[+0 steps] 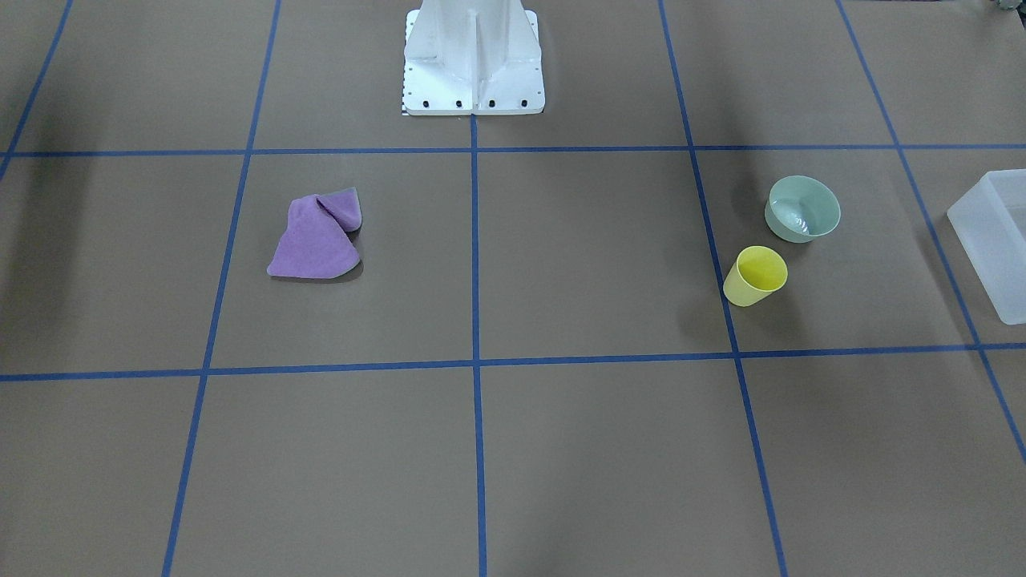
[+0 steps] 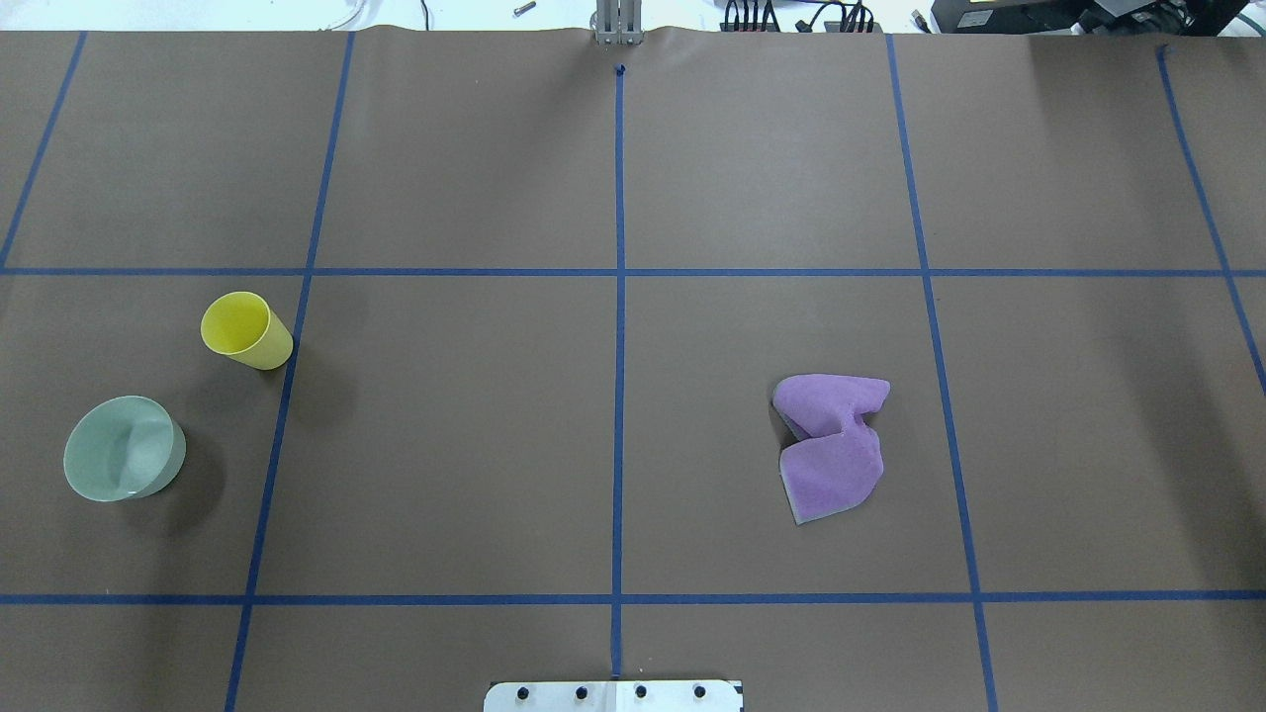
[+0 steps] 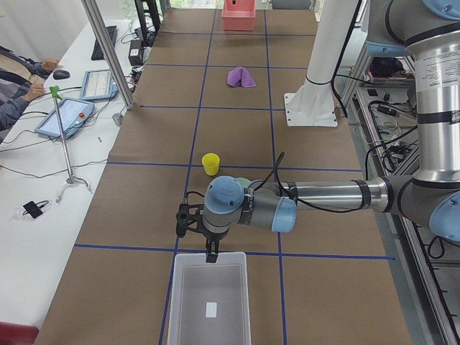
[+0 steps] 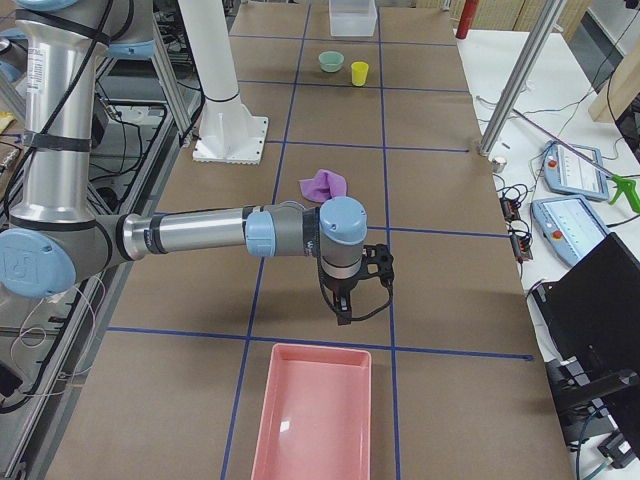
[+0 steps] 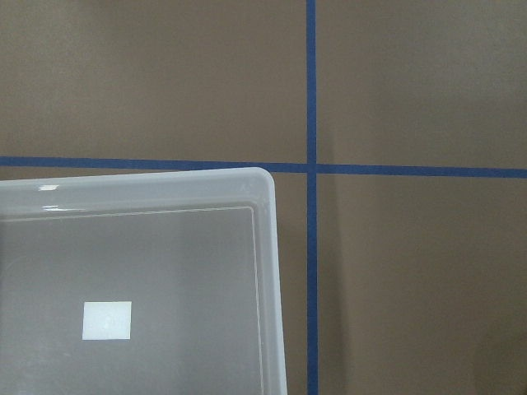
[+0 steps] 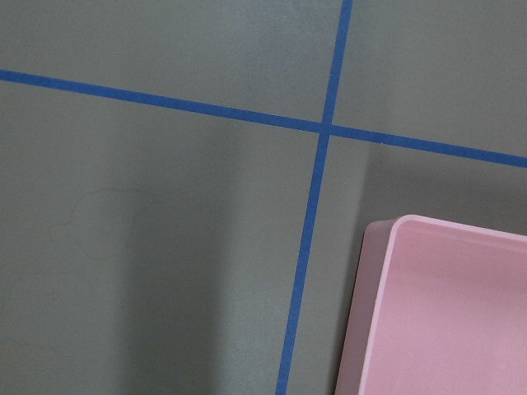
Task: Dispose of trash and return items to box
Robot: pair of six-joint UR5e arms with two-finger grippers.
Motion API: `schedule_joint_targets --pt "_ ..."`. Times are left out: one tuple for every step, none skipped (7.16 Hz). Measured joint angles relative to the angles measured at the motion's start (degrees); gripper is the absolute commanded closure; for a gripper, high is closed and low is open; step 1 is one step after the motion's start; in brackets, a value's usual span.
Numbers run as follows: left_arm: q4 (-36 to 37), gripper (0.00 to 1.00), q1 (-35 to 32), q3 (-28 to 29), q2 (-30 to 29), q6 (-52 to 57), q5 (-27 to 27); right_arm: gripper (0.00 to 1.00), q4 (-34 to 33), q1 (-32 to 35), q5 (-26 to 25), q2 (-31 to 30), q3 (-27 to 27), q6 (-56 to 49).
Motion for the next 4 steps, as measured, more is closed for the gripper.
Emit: schedule_joint_targets --pt "-0.03 0.02 0.03 0.04 0.0 -0.12 0.0 0.0 -0.04 -0.01 0.01 0.0 0.0 -0.04" --pt "-0.04 0.02 0.09 0.09 -0.01 -0.18 -0.33 0.0 -0.04 -0.04 0.05 0.03 0.01 -0.06" --pt "-0.04 0.02 0.13 0.03 0.0 -0.26 -1.52 0.0 -0.03 -0.07 0.07 0.08 0.01 -0.06" --pt "-0.1 0.03 0.21 -0.07 0.02 -0.23 -3.63 0.0 -0.04 -0.08 0.08 0.11 -0.03 -0.07"
